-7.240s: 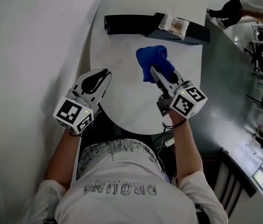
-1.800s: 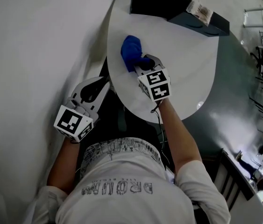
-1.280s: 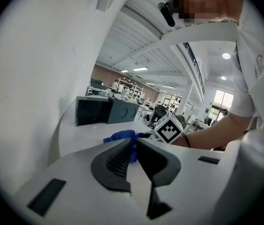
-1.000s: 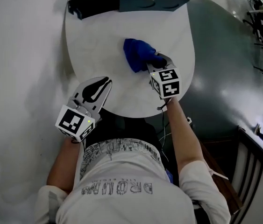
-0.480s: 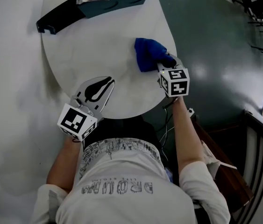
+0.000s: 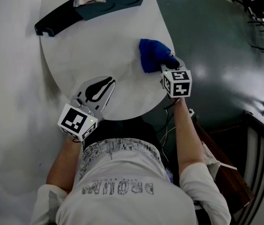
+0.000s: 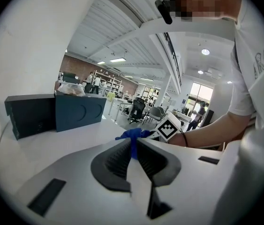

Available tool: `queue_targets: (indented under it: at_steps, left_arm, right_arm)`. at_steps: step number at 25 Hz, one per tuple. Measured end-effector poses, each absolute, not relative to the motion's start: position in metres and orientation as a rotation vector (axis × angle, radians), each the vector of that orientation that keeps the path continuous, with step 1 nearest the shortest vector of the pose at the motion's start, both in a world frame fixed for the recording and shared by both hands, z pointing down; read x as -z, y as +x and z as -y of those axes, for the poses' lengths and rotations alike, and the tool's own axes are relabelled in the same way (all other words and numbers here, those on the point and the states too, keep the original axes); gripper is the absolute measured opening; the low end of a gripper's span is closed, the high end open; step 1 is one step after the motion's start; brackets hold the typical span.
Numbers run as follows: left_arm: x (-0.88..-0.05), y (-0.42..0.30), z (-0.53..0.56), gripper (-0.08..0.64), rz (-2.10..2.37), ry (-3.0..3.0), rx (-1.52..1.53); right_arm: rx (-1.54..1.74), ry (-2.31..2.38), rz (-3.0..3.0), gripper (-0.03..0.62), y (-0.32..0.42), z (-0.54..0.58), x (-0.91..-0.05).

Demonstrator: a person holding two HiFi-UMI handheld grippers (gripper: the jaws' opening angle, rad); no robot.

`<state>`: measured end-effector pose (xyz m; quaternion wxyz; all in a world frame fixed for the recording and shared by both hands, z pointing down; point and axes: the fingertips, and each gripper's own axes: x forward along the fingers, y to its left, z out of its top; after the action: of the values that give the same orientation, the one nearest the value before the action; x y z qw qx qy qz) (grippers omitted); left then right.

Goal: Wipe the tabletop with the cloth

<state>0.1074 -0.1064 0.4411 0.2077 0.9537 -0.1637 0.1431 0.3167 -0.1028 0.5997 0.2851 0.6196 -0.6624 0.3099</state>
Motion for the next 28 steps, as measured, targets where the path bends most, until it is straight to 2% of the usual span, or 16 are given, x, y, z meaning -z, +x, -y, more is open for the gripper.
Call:
queue_targets:
  at_steps: [6, 13, 28]
  left_arm:
    - [-0.446, 0.09, 0.109, 0.054, 0.491, 2.633, -0.38]
    - [-0.444, 0.058, 0.111, 0.054, 0.556, 2.618, -0.332]
    - [-0.434, -0.065, 0.11, 0.054, 0.857, 2.538, -0.258]
  right_arm:
    - [-0.798, 1.668, 1.767, 0.103, 0.307, 0.106, -0.588]
    - [-0.684, 1.609, 1.873, 0.103, 0.255, 0.119, -0.553]
    - [-0.543, 1.184, 2.215, 0.103, 0.036, 0.144, -0.517]
